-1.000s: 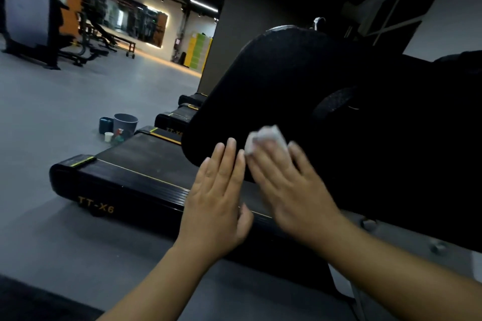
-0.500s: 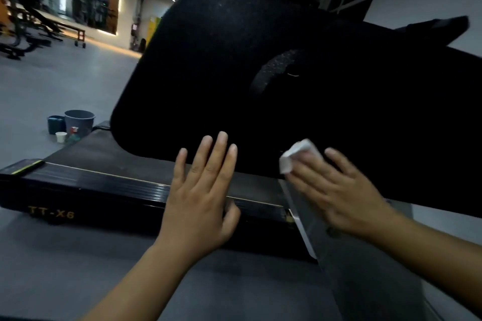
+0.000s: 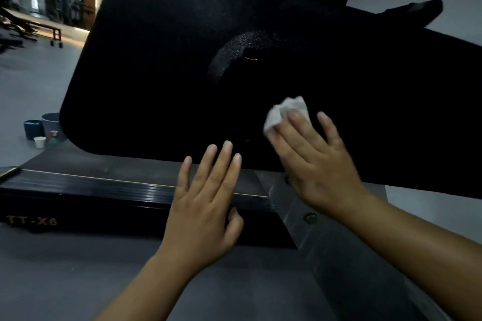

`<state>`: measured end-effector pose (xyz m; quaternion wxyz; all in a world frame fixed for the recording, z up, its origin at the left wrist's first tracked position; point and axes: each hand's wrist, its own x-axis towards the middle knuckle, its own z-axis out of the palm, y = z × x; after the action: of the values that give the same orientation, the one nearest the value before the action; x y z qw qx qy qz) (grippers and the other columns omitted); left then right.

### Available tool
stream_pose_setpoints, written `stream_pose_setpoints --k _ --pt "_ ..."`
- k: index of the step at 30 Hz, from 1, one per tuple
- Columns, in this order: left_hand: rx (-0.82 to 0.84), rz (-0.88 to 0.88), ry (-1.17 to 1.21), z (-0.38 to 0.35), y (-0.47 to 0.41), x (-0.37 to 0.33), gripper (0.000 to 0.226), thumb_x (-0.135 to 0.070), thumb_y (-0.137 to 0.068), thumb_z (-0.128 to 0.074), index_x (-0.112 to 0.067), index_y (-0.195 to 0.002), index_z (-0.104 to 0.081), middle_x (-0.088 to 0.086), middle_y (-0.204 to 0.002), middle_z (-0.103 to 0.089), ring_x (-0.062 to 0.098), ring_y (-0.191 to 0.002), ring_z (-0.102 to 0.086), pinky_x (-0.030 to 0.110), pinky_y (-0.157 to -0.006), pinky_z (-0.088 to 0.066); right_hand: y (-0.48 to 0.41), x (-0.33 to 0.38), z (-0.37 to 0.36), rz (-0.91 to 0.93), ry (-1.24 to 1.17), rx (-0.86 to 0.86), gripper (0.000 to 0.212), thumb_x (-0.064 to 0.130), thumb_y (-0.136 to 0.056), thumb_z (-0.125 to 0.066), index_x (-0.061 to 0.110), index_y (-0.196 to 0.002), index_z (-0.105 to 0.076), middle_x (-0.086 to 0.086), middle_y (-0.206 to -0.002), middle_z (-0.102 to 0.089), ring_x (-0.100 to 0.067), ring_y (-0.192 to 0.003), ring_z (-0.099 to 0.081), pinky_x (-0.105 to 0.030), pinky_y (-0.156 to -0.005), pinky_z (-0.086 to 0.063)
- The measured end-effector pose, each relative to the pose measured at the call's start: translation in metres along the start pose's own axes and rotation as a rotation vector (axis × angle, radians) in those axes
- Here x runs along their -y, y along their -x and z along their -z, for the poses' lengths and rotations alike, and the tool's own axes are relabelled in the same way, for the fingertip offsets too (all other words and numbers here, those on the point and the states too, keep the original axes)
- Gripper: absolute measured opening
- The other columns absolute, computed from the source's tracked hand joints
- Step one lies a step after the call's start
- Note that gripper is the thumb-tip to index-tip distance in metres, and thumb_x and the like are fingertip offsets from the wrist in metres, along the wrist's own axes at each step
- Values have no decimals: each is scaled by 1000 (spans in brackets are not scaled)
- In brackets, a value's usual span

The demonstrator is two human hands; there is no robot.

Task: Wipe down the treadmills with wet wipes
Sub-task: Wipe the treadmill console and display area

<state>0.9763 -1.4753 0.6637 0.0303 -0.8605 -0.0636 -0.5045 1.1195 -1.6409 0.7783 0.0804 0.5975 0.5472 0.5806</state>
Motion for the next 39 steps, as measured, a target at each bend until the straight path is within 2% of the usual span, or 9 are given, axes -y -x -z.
stream_pose_setpoints --k 6,12,16,18,21,26,31,36,39 --pt "-66 -50 44 -1 -4 -2 86 -32 -80 -52 -7 -158 -24 12 -169 -13 30 -156 -12 54 -125 -8 33 2 -5 147 -20 125 61 21 -97 -46 15 -155 -30 -5 -163 -24 -22 -153 -19 -45 -123 -11" --pt "-46 -180 -44 7 -45 -8 81 -38 -85 -50 -9 -158 -28 13 -167 -15 31 -156 -9 50 -126 -7 51 5 -10 -193 -24 7 55 32 -105 -41 13 -155 -28 -11 -161 -25 -26 -151 -18 -51 -122 -12" --pt "23 -285 -158 7 -48 -18 79 -42 -86 -52 -10 -156 -35 11 -167 -17 30 -156 -12 52 -125 -7 90 -2 -10 -90 -9 123 57 28 -100 -45 12 -153 -32 -10 -159 -36 -28 -149 -26 -54 -118 -18" --pt "49 -342 -185 9 -56 -25 79 -41 -85 -53 -10 -156 -37 10 -167 -19 29 -156 -13 50 -126 -9 94 -28 -4 -247 51 111 58 29 -99 -44 10 -153 -31 -15 -155 -42 -31 -148 -26 -55 -117 -17" --pt "84 -398 -223 8 -75 -44 80 -39 -83 -55 -12 -156 -37 9 -168 -18 28 -156 -12 50 -126 -8 64 -34 -1 -580 -6 -29 61 32 -101 -41 6 -154 -25 -16 -161 -29 -35 -150 -18 -53 -121 -9" --pt "97 -455 -271 5 -90 -61 81 -40 -84 -52 -11 -157 -34 11 -168 -16 29 -156 -12 51 -126 -8 120 -18 -14 -330 51 68 61 31 -103 -41 11 -157 -22 -12 -160 -27 -29 -153 -14 -53 -120 -15" --pt "108 -575 -254 -7 -110 -91 80 -41 -85 -48 -10 -157 -35 10 -167 -19 28 -155 -15 49 -126 -8 128 -35 -13 -562 -53 -6 59 23 -101 -42 8 -155 -23 -13 -162 -20 -24 -156 1 -52 -124 -8" --pt "119 -608 -300 -17 -115 -99 83 -49 -87 -49 -12 -159 -30 9 -169 -13 29 -156 -9 49 -126 -4 158 -42 -6 -422 -117 35 67 9 -94 -49 11 -155 -23 -12 -162 -24 -27 -154 -14 -51 -124 -15" --pt "123 -606 -318 -17 -114 -99 85 -53 -87 -52 -12 -158 -31 8 -169 -14 29 -156 -9 50 -126 -4 154 -49 6 -460 -202 -12 69 -3 -92 -51 12 -155 -25 -11 -160 -25 -30 -150 -28 -50 -119 -30"
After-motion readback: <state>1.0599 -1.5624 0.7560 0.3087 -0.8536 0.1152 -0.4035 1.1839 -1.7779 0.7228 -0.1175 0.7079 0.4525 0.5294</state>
